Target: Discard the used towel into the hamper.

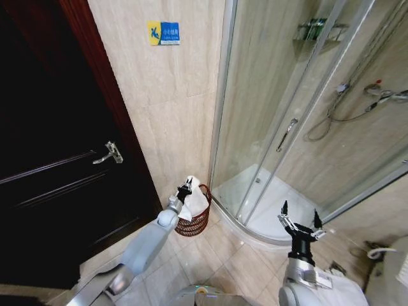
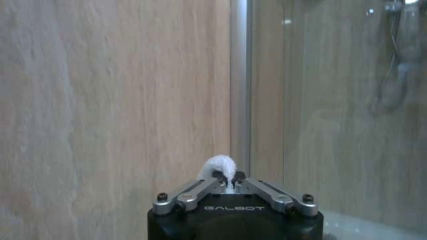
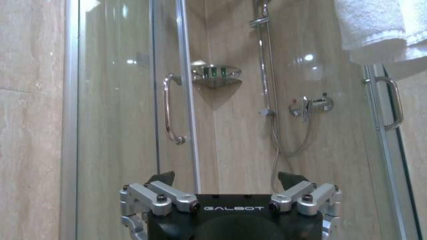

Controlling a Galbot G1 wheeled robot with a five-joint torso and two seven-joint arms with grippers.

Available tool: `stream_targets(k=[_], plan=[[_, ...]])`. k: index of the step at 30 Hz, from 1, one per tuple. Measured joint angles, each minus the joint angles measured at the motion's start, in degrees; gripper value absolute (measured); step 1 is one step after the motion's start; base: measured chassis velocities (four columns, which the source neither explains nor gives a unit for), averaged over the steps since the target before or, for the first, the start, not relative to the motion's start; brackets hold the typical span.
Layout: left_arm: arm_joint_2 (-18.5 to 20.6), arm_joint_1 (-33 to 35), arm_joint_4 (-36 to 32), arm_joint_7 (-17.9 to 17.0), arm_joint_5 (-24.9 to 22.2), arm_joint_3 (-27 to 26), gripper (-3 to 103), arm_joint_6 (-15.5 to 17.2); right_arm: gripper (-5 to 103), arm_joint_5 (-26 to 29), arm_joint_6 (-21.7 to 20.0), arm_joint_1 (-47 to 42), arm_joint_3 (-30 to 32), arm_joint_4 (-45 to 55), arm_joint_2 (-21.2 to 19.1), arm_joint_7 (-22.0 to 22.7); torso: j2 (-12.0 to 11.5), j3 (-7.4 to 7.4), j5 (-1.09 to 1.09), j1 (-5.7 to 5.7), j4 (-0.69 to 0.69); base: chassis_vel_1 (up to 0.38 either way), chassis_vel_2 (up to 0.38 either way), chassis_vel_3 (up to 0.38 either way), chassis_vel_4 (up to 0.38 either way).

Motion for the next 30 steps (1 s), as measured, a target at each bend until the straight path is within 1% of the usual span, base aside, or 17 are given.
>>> stream_targets(k=[2,5,6,9,10,13,14,17,18,21,22,25,26,27,30], plan=[[0.0,-0.2,0.8,0.1,0.2,0.4,2,-0.2,100,0.0,0.1,0.0,0.0,-0.1,0.0,-0.1,0.0,0.0,0.0,0.0,0.0,0.0,0.0,0.0,0.0],[-0.2,-1.0,4.7,0.8,1.8,1.7,2,-1.6,100,0.0,0.6,-0.3,0.0,-0.3,0.0,-0.3,0.0,0.0,0.0,0.0,0.0,0.0,0.0,0.0,0.0],[-0.2,-1.0,4.7,0.8,1.8,1.7,2,-1.6,100,0.0,0.6,-0.3,0.0,-0.3,0.0,-0.3,0.0,0.0,0.0,0.0,0.0,0.0,0.0,0.0,0.0],[-1.8,-2.4,10.6,1.6,5.0,2.7,2,-4.0,100,-0.4,0.8,-0.9,0.0,-0.3,0.0,-0.6,0.0,0.0,0.0,0.0,0.01,0.0,0.0,0.0,0.0],[-1.8,-2.4,10.6,1.6,5.0,2.7,2,-4.0,100,-0.4,0.8,-0.9,0.0,-0.3,0.0,-0.6,0.0,0.0,0.0,0.0,0.01,0.0,0.0,0.0,0.0],[-4.1,-4.0,16.0,2.4,9.8,2.9,2,-6.7,100,-0.9,0.8,-1.3,0.0,0.0,0.0,-0.7,0.0,0.0,0.0,0.0,0.0,0.0,0.0,0.0,0.0],[-4.1,-4.0,16.0,2.4,9.8,2.9,2,-6.7,100,-0.9,0.8,-1.3,0.0,0.0,0.0,-0.7,0.0,0.0,0.0,0.0,0.0,0.0,0.0,0.0,0.0],[-7.0,-6.5,22.5,2.8,13.8,2.6,2,-9.4,100,-1.4,0.6,-1.4,0.0,0.5,0.0,-0.8,0.0,0.0,0.01,0.0,0.0,0.0,0.0,0.0,0.0],[-7.0,-6.5,22.5,2.8,13.8,2.6,2,-9.4,100,-1.4,0.6,-1.4,0.0,0.5,0.0,-0.8,0.0,0.0,0.01,0.0,0.0,0.0,0.0,0.0,0.0],[-9.2,-8.7,28.0,3.4,16.3,2.9,2,-10.7,100,-1.4,0.8,-1.7,0.0,0.9,0.0,-1.6,0.0,0.0,0.01,0.0,0.01,0.0,0.0,0.0,0.0],[-9.2,-8.7,28.0,3.4,16.3,2.9,2,-10.7,100,-1.4,0.8,-1.7,0.0,0.9,0.0,-1.6,0.0,0.0,0.01,0.0,0.01,0.0,0.0,0.0,0.0],[-11.6,-10.9,34.6,3.9,19.3,2.4,2,-11.9,100,-1.5,1.9,-2.0,0.0,1.0,0.0,-2.8,0.0,0.01,0.01,0.0,0.0,0.0,0.0,0.0,0.0],[-11.6,-10.9,34.6,3.9,19.3,2.4,2,-11.9,100,-1.5,1.9,-2.0,0.0,1.0,0.0,-2.8,0.0,0.01,0.01,0.0,0.0,0.0,0.0,0.0,0.0],[-12.4,-11.7,36.6,4.2,20.2,2.3,2,-12.2,100,-1.6,2.3,-2.1,0.0,1.2,0.0,-3.3,0.0,0.0,0.01,0.0,0.0,0.0,0.0,0.0,0.0],[-13.0,-12.4,38.5,4.5,20.8,2.8,2,-12.3,100,-1.6,2.6,-2.2,0.0,1.2,0.0,-3.7,0.0,0.01,0.01,0.0,0.0,0.0,0.0,0.0,0.0]])
